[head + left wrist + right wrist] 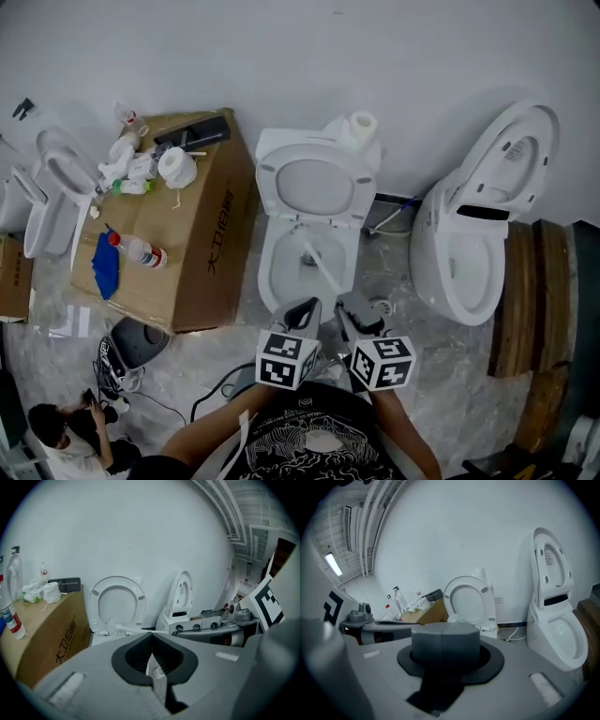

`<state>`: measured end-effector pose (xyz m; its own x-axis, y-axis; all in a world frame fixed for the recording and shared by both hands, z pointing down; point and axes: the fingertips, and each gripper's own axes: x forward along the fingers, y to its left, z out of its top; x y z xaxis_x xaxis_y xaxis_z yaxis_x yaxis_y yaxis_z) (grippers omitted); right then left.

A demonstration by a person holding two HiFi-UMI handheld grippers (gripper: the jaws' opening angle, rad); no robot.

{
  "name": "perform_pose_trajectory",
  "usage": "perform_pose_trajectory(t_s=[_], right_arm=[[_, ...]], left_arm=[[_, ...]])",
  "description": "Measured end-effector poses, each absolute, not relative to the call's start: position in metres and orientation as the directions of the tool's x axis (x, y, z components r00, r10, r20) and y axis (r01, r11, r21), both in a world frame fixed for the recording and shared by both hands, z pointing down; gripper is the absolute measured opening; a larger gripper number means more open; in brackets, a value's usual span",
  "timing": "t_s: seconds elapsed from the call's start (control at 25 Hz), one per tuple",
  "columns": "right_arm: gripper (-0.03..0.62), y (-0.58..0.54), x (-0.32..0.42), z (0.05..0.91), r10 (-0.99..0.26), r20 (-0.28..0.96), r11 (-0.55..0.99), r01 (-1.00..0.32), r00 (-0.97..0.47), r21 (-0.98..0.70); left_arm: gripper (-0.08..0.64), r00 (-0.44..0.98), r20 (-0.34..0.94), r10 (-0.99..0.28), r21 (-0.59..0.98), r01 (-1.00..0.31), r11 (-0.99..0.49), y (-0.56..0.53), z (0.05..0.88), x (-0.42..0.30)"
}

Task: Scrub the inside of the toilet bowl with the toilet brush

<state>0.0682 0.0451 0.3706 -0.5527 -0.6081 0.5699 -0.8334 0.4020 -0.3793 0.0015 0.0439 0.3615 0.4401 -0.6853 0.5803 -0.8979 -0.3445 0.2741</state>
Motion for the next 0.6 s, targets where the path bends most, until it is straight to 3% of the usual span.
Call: perform_pose_trajectory(t_s=[0.6], right_arm=[[0.152, 0.054, 0.066, 0.363, -0.607, 0.551, 0.435, -0.82, -0.573, -0.372]], left_arm=[[-0.006, 0.486, 0.565, -0.667, 0.291, -0.873, -0.39, 0.058, 0.356, 0.02]])
